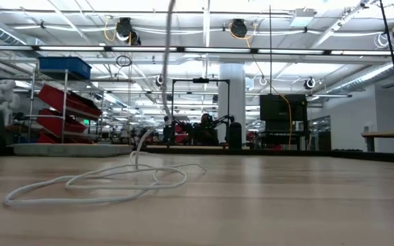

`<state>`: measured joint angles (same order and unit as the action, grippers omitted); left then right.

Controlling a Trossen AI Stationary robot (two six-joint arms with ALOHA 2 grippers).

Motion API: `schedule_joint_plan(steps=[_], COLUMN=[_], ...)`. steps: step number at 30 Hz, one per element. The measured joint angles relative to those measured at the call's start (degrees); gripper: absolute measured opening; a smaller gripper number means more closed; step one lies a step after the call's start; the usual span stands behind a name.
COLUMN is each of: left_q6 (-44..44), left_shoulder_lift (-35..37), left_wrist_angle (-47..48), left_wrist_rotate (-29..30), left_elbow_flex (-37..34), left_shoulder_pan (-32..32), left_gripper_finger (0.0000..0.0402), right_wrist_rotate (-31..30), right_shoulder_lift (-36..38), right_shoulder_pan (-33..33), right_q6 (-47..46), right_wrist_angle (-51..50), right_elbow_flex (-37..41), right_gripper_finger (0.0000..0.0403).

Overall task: Coil cords
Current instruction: Coil the white wire on the spool

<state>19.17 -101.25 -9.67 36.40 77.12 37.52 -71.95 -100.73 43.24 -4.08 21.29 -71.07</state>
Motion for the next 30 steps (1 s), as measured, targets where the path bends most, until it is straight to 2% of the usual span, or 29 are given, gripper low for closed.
schedule_joint_plan(steps=[4, 15, 26, 30], left_q6=[-0.03, -1.47, -1.47, -1.47], left_shoulder_lift=[0.02, 0.02, 0.04, 0.04], left_wrist_angle=[0.82, 1.24, 2.73, 5.18], left_wrist_rotate=[-1.93, -6.60, -7.56, -5.23], left_elbow_flex=[0.00, 0.00, 0.01, 0.00], left_shoulder_pan=[0.04, 0.37, 3.67, 4.82], left_gripper_finger=[0.0011, 0.0080, 0.0085, 0.0085], right_wrist_rotate=[0.01, -0.11, -0.08, -0.08], right_shoulder_lift=[0.00, -0.02, -0.02, -0.02], right_shoulder_pan=[0.33, 1.41, 3.91, 4.24], right_q6=[0.26, 4.51, 11.34, 13.17], right_wrist_angle=[0.40, 4.31, 10.50, 11.79], right_elbow_flex=[0.00, 0.00, 0.00, 0.00], right_gripper_finger=[0.0000, 0.0000, 0.0000, 0.0000])
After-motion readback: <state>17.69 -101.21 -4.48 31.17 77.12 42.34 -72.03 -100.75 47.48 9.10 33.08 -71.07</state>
